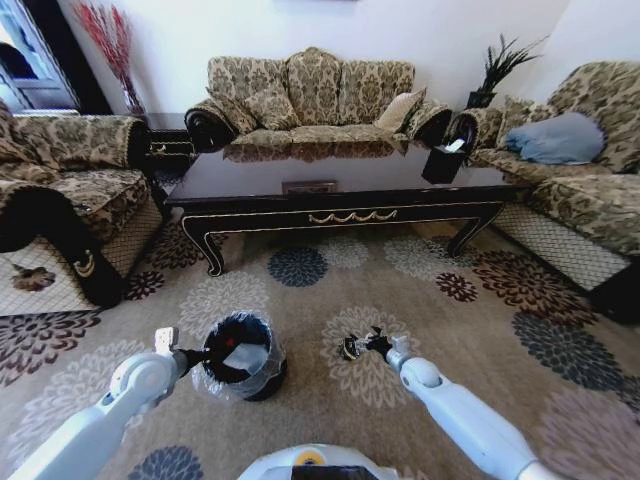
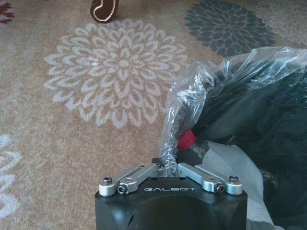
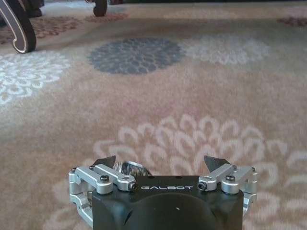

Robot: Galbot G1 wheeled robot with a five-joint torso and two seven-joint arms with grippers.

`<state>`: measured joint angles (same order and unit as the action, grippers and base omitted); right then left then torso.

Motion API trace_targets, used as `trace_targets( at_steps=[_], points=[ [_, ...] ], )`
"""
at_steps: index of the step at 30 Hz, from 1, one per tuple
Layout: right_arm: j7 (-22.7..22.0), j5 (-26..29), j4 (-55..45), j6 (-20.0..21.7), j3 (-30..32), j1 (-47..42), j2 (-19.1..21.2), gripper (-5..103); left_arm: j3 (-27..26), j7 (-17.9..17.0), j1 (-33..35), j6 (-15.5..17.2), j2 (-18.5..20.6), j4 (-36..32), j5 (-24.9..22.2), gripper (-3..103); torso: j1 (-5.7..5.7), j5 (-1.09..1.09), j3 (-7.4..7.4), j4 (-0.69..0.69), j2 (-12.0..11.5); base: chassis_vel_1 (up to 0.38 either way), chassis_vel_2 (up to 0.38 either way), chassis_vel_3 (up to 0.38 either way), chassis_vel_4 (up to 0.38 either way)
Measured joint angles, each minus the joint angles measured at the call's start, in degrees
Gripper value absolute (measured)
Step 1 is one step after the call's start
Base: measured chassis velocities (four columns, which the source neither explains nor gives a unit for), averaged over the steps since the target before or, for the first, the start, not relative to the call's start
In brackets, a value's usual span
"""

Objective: Move to the front of the table and pick up the trash from the floor, then place it into the trash bin.

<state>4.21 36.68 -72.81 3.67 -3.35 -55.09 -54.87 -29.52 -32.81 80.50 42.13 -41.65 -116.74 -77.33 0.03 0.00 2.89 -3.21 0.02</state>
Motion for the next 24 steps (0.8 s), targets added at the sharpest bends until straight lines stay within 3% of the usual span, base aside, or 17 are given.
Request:
trace_targets(
  at_steps=[7, 24],
  points=[
    [1.41, -0.43, 4.41, -0.53, 0.68, 0.24, -1.32, 100, -1.29, -0.06, 1.26, 0.00, -0.21, -0.86, -0.39, 0, 0.00, 0.00, 0.00, 0.01, 0.00, 0.000, 0.000, 0.000, 0.000],
    [3.79, 0.07, 7.48, -2.40, 0.33, -0.34, -4.39, 100, 1.13, -1.77, 0.40, 0.00, -0.30, -0.97, 0.13, 0, 0.00, 0.00, 0.00, 0.01, 0.00, 0.000, 0.000, 0.000, 0.000]
  ],
)
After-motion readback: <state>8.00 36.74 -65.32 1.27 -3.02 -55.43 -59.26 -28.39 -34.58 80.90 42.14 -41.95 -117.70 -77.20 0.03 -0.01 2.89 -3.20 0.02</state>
